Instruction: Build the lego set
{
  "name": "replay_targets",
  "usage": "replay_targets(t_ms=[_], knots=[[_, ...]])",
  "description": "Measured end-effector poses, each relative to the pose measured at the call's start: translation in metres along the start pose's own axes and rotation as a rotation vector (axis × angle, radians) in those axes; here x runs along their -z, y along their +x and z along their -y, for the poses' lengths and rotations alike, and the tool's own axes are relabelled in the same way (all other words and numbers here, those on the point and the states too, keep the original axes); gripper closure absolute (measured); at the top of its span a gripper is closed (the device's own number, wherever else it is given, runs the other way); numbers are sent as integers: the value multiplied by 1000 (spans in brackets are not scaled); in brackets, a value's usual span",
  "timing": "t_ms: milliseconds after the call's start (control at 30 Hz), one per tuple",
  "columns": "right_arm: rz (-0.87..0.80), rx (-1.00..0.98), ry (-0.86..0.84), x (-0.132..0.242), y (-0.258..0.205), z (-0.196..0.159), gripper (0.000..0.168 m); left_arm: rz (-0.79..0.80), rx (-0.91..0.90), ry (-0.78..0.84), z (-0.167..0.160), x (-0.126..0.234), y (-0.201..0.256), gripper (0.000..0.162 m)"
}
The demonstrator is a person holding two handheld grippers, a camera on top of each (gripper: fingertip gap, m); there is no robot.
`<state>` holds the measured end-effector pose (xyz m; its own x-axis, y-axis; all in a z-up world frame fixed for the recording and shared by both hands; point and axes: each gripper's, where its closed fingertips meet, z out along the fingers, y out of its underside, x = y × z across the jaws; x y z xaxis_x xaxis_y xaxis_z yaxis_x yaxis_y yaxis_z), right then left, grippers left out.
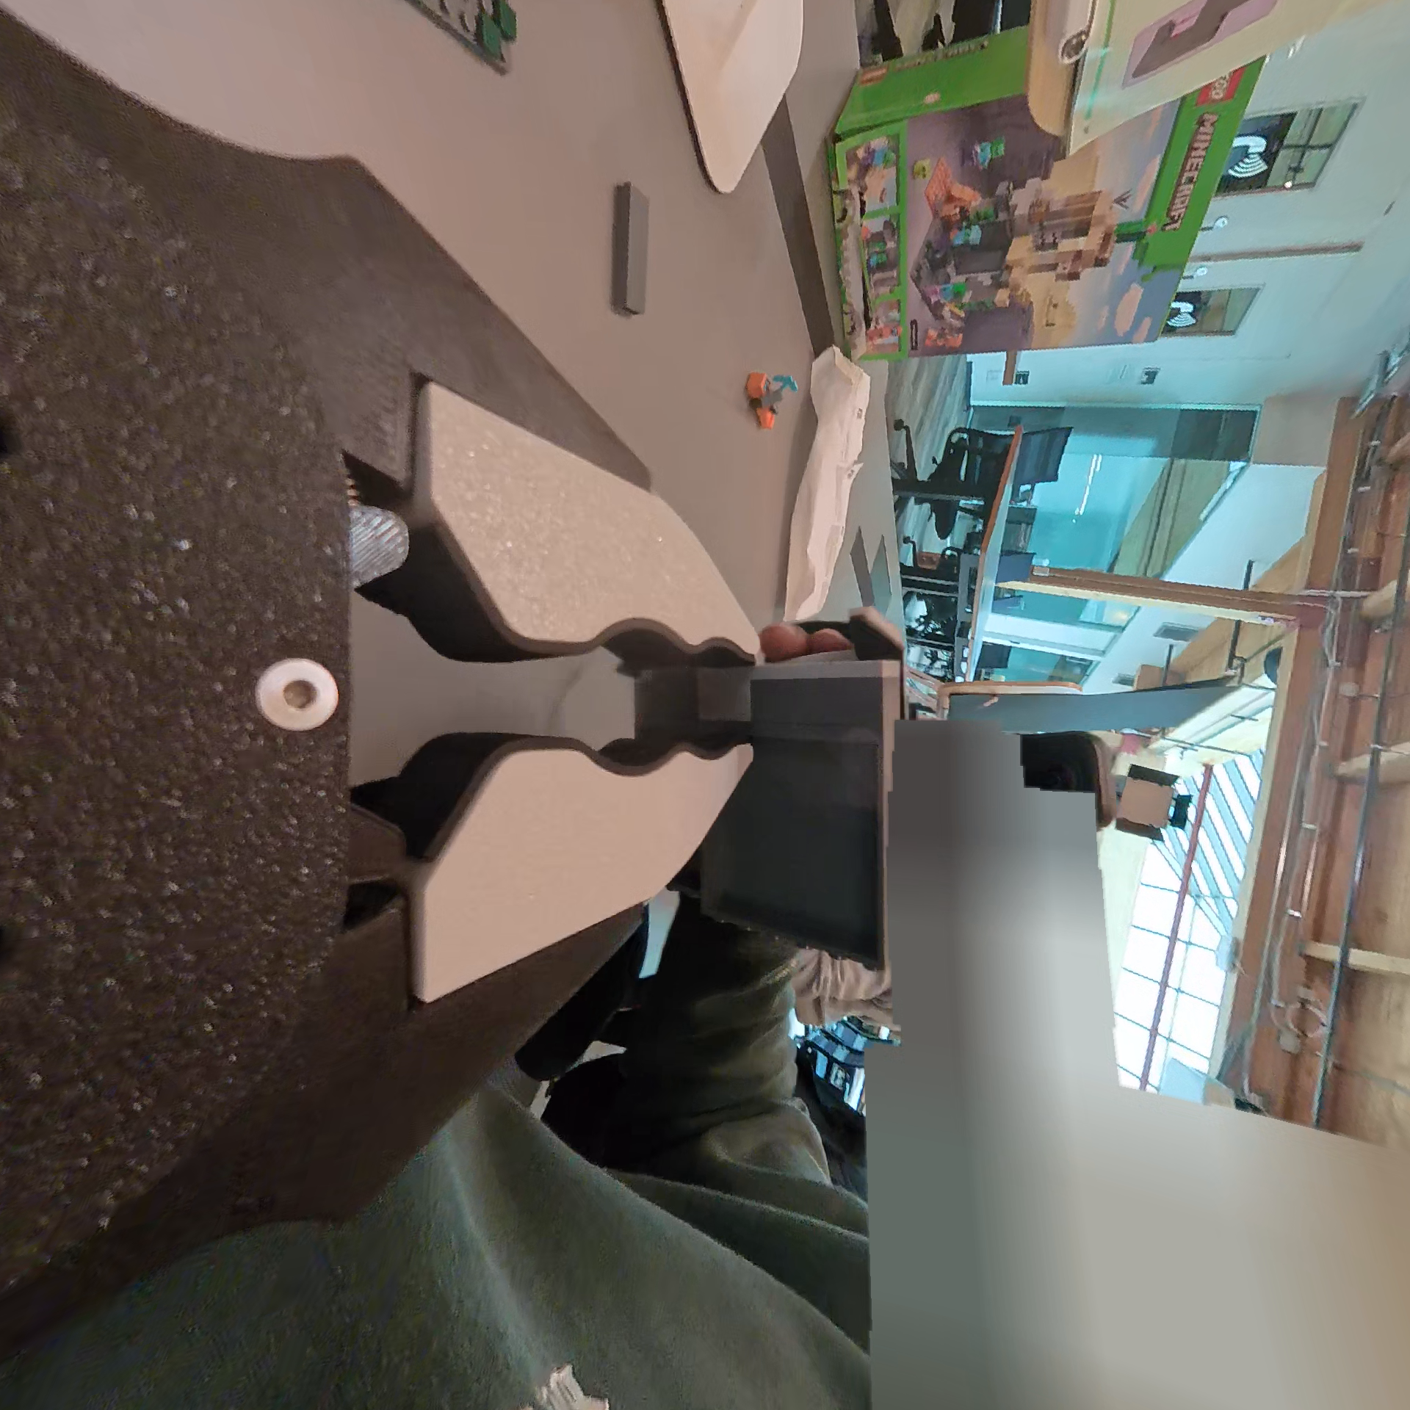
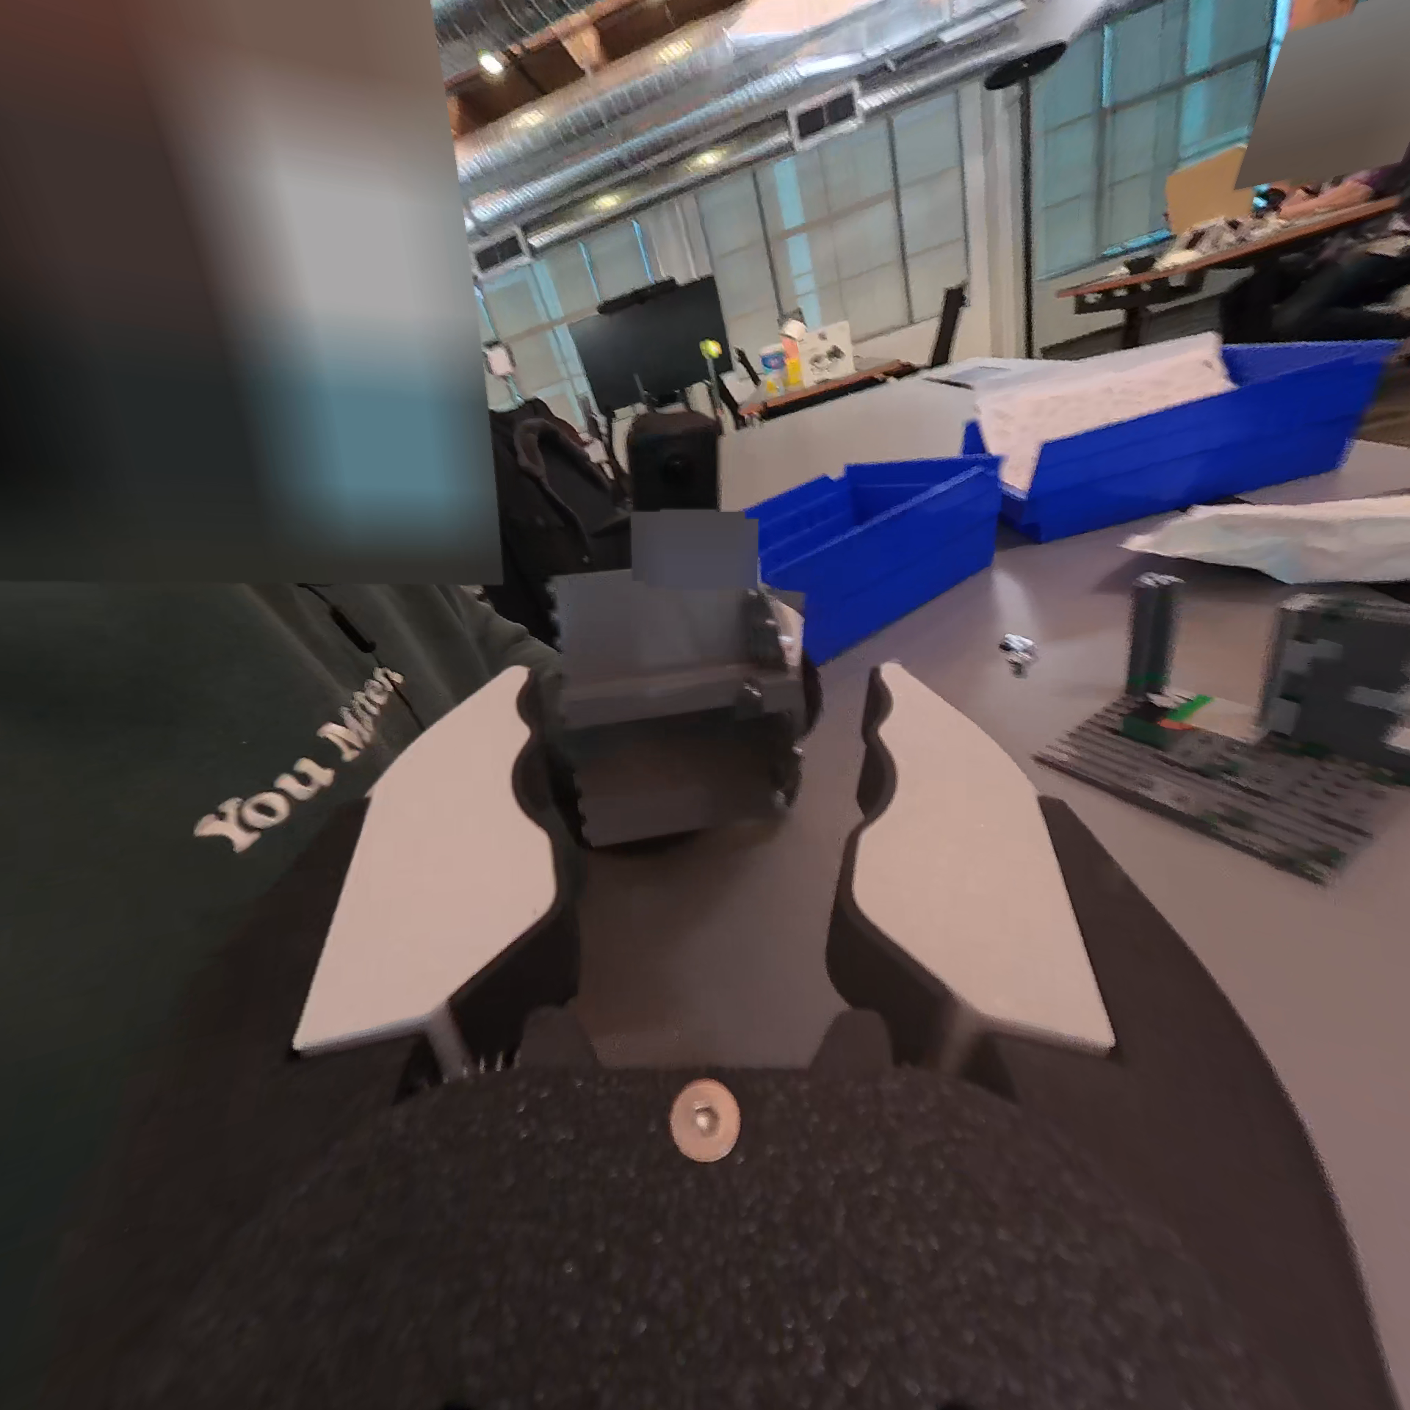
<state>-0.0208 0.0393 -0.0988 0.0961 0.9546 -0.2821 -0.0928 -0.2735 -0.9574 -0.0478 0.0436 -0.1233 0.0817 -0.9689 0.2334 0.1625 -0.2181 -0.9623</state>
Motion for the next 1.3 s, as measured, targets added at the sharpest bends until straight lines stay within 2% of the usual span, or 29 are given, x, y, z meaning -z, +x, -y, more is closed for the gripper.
replay_targets(t_ms=[67,167,300,400,667,833,1133,1233,1300], knots=[[-120,33,-90,16,26,-6,96,16,-6,-24,-4,0,-4,146],[-304,93,-329,44,72,-32,102,29,8,-53,-12,-1,-9,146],[-448,109,-602,71,132,-65,103,30,72,-55,-17,0,-17,146],[-523,61,-727,76,175,-83,103,44,85,-58,-19,1,-21,146],[-708,-52,-873,48,243,-109,113,79,115,-66,-23,5,-32,146],[-698,-79,-898,40,261,-106,124,72,145,-73,-26,5,-35,146],[-689,-158,-1133,38,276,-107,145,50,177,-94,-31,4,-34,146],[-683,-124,-1127,38,274,-106,155,48,177,-96,-30,5,-34,146],[-672,-103,-1045,36,270,-98,162,44,178,-97,-30,5,-32,146]])
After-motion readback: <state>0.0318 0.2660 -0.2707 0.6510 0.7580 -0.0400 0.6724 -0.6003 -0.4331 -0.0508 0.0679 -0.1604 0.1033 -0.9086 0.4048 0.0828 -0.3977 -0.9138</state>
